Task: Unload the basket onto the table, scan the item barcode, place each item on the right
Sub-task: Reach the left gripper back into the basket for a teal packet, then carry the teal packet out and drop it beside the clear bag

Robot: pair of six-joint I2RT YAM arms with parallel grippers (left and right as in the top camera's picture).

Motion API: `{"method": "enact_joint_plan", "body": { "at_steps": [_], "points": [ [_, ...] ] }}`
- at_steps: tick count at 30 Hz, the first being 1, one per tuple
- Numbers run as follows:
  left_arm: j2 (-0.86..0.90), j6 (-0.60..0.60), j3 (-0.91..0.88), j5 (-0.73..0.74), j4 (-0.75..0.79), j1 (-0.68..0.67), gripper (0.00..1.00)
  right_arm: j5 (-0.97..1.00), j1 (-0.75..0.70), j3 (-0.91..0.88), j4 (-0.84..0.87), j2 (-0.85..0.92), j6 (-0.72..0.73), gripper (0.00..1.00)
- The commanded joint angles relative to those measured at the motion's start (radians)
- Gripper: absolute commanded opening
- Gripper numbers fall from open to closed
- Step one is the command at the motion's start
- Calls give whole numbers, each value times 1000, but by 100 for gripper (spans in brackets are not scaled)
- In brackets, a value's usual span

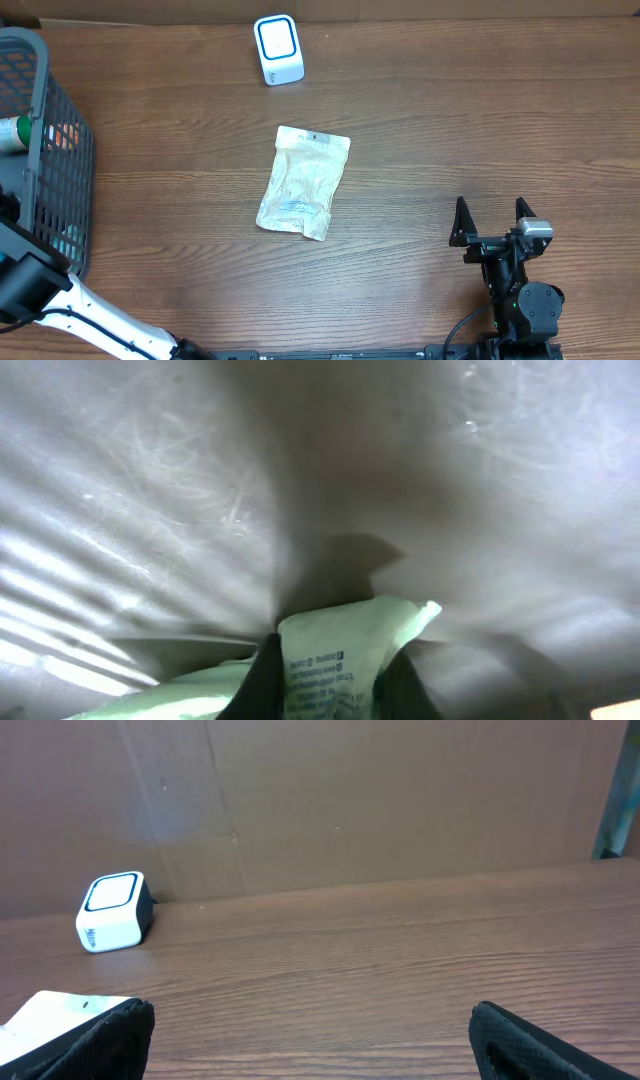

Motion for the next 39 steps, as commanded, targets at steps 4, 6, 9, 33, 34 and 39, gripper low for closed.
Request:
{"method": "enact_joint_plan", "body": {
  "at_steps": [4,6,9,33,34,39],
  "points": [
    [85,10,-2,39,12,-8,4,5,-2,-10,6,-5,-5,100],
    [84,6,48,42,-21,-4,4,5,-2,-10,6,-5,-5,100],
    [83,-9,190,46,-108,-1,4,5,-2,-10,6,-5,-5,100],
    [-410,-9,749,178,-293,-303,4,5,-2,-10,6,-5,-5,100],
    [-423,-9,732,178,-293,-347,4,5,-2,-10,6,-5,-5,100],
    [-453,-32,558,169,-293,-563,4,5,-2,-10,6,-5,-5,99]
  ]
}}
